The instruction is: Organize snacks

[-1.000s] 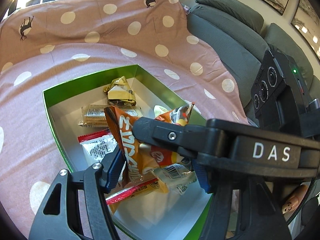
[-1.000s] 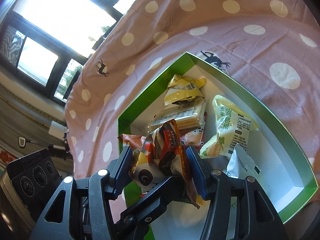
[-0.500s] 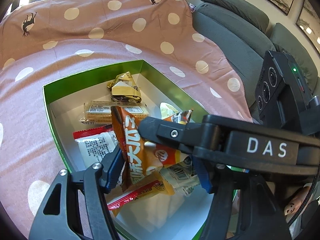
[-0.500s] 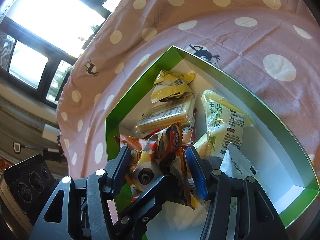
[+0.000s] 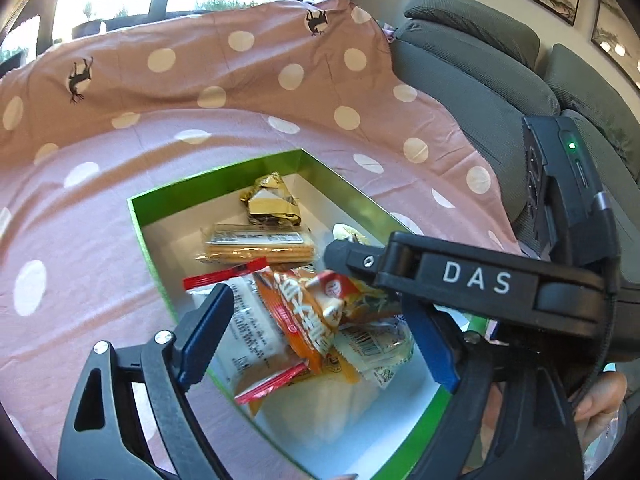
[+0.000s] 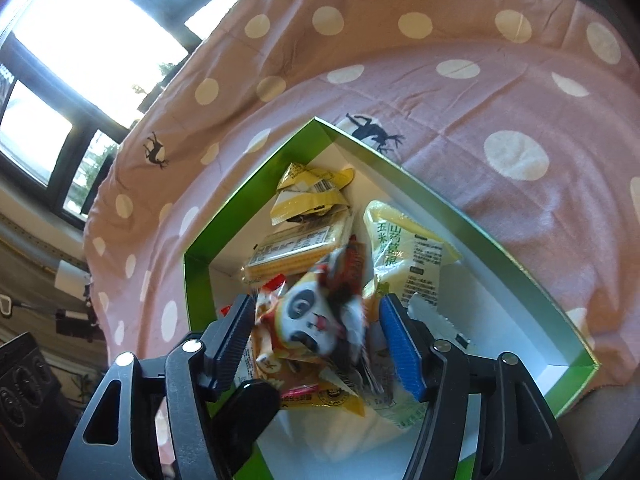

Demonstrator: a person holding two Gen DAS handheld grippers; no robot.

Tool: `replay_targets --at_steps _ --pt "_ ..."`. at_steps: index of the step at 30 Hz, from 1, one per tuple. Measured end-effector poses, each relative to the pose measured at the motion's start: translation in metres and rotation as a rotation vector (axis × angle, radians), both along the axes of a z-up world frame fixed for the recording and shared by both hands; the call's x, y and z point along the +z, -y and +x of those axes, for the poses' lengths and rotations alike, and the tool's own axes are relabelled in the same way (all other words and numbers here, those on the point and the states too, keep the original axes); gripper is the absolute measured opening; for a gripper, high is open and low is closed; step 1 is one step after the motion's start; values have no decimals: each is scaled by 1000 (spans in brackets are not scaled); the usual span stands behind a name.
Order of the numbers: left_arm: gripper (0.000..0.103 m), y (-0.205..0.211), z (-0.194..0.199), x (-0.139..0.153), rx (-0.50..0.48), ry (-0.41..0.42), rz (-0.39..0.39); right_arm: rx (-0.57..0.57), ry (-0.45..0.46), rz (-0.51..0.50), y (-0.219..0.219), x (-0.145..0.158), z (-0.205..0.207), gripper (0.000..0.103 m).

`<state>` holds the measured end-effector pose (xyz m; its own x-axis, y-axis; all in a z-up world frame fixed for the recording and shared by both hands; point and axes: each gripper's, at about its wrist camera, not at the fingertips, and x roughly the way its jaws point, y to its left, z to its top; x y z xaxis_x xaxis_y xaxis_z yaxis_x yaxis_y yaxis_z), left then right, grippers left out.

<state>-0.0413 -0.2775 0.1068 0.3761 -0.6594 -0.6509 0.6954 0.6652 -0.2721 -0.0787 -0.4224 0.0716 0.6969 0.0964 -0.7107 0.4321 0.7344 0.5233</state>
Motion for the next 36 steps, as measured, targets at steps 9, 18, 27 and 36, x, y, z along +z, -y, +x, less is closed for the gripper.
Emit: replay_targets --at_steps 9,18,27,36 --pt "102 -28 -13 20 89 74 19 -36 42 -97 -12 23 -12 85" --pt "102 -48 -18 31 148 64 15 -59 69 -241 -33 51 -28 90" --pt "102 -52 -18 27 169 29 20 -38 53 -279 -42 53 -24 93" --pt "102 -54 -14 21 190 3 32 -47 15 -304 -46 51 -22 93"
